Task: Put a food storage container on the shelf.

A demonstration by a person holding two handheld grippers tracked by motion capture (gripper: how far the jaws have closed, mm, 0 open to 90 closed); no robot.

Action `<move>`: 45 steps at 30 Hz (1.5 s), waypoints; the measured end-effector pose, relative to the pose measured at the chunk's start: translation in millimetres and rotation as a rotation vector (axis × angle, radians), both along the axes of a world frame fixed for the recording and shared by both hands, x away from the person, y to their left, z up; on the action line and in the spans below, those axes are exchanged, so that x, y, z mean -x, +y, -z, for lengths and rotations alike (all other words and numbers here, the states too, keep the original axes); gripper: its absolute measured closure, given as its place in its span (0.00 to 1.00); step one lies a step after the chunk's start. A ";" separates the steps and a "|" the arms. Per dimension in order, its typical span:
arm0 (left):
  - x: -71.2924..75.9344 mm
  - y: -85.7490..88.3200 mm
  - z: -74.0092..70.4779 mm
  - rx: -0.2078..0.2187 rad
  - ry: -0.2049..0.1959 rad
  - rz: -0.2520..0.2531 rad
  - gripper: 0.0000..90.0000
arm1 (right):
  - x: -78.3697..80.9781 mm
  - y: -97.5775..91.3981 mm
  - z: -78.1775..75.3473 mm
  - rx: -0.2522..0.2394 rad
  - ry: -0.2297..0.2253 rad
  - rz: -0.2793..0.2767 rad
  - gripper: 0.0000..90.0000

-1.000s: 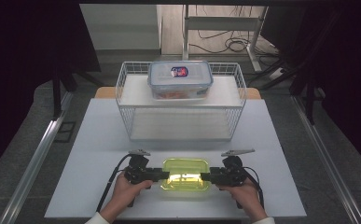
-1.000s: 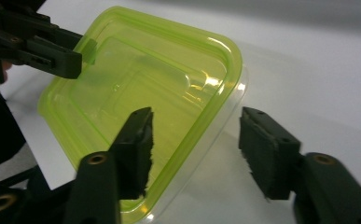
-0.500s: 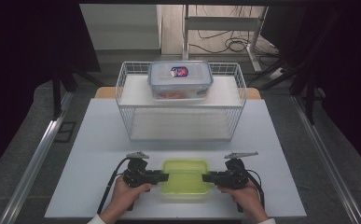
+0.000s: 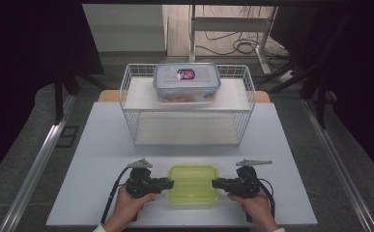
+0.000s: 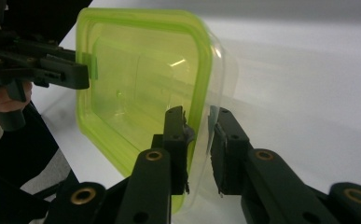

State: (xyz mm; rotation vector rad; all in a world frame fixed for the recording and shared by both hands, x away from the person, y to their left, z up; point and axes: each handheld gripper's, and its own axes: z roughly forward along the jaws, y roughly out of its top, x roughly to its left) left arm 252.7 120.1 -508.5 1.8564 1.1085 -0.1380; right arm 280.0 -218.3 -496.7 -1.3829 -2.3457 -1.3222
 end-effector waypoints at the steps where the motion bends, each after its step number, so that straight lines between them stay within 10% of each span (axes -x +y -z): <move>1: 0.3 0.0 0.1 -0.003 -0.001 -0.001 0.83 | 0.2 -0.2 -0.2 -0.005 0.000 0.004 0.87; 45: 8.3 11.6 -40.5 -0.009 -0.178 -0.005 0.87 | 8.5 9.1 -40.7 -0.011 -0.193 -0.027 0.88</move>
